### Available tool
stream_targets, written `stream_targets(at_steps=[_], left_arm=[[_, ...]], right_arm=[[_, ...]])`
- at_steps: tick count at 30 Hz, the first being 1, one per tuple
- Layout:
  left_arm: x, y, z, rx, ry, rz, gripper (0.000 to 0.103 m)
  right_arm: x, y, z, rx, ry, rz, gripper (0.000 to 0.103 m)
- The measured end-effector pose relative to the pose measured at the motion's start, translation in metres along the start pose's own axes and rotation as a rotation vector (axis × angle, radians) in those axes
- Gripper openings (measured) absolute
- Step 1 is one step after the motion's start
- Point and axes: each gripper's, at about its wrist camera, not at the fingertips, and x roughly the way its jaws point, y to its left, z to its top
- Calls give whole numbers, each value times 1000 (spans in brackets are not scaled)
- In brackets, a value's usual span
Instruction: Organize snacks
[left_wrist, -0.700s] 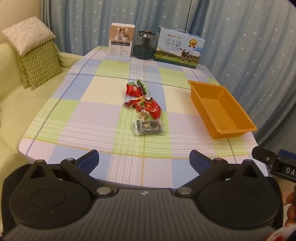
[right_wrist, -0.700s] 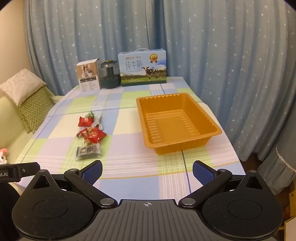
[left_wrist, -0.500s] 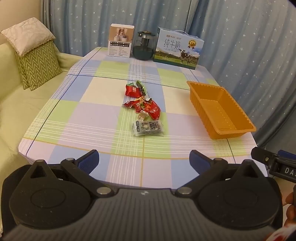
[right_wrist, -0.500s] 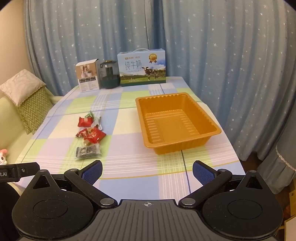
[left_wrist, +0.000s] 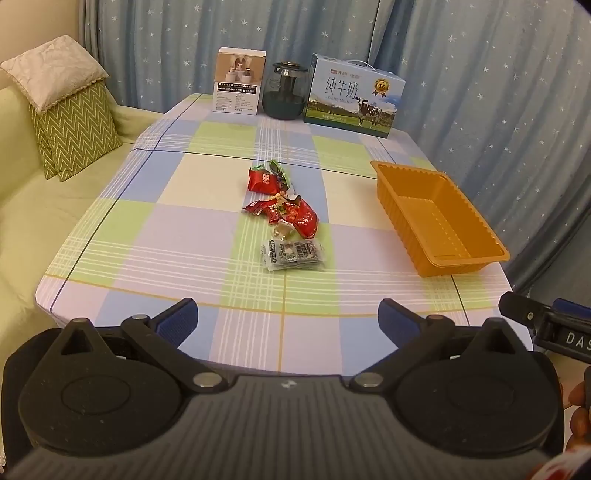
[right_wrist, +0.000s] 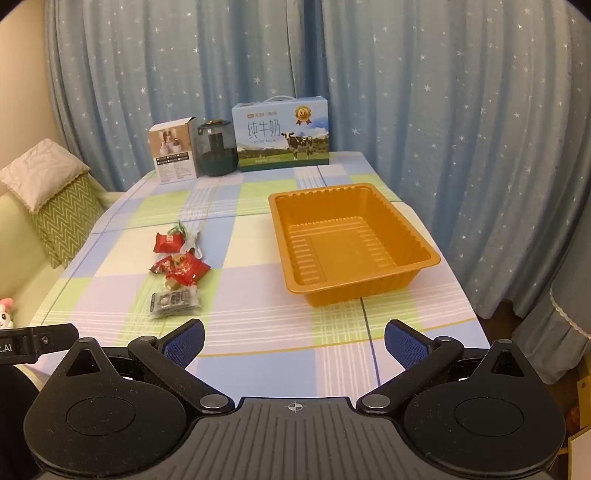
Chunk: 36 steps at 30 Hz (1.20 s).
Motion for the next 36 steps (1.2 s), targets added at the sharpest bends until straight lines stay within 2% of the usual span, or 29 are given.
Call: stream_targets(at_steps=[36], left_arm=[[-3,-5,3,8,-2,-15,103]], right_arm=[[4,-6,-1,4,7,-7,103]])
